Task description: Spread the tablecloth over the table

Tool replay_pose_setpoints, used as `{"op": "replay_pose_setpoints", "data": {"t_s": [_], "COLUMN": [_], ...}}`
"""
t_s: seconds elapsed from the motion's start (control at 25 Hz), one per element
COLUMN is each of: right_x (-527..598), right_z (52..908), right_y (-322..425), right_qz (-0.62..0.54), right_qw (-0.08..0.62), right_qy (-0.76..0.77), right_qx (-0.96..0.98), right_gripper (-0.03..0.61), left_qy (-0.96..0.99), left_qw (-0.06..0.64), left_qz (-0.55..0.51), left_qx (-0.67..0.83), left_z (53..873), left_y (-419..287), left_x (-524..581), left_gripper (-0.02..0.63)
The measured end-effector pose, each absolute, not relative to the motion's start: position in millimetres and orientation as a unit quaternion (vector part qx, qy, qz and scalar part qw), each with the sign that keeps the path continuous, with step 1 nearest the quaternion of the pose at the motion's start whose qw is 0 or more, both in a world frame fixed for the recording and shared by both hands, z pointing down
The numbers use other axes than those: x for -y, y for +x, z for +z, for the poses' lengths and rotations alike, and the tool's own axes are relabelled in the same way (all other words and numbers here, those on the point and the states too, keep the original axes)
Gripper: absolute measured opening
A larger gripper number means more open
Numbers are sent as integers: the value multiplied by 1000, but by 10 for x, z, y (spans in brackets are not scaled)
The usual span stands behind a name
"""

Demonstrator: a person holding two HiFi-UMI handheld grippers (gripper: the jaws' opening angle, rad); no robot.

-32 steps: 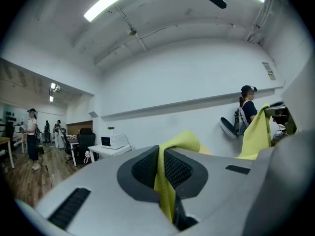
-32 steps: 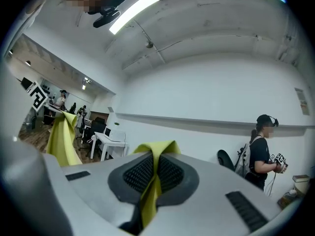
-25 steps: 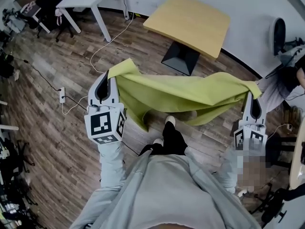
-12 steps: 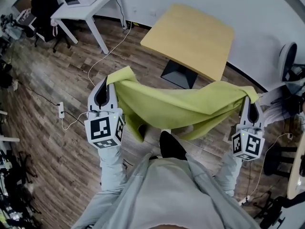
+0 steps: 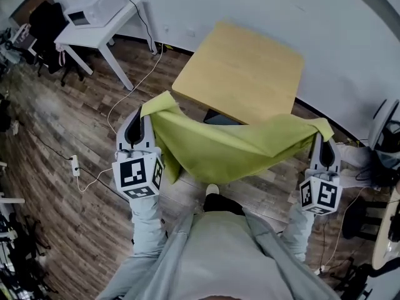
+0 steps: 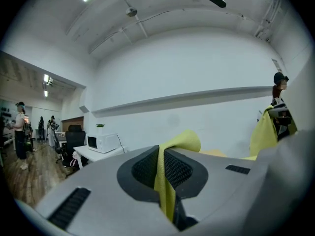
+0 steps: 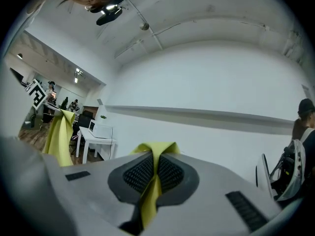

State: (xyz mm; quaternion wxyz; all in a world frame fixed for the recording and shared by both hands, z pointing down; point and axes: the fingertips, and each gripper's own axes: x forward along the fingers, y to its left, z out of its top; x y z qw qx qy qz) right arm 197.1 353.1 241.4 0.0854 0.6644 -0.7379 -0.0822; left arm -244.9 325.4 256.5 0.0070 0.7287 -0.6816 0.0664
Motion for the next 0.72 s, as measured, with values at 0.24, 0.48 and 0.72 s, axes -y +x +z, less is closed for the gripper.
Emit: {"op": "replay_pose_setpoints", "data": {"t_s": [0.24,0.48,0.72], "right_x": [-3014,-2712,-2413], "right_z": [2394,2378,2385], "right_y": [2184,2246,2180], "right_qz": [-82,-79,-83], "right_qw": [82,72,69], "right_qy": [669,684,704], "right_qx": [734,722,702], "right_gripper": [23,23,23], "left_qy": [726,738,752], "left_qw": [5,-9,-17], "left_qz": [65,60,42], "left_qx": [684,672,658], "left_z": [2534,2408,2347], "left_y": [-2299,-2237,-2379], "left_x": [-2619,-2194,-1643], "left_gripper": [26,26,26]}}
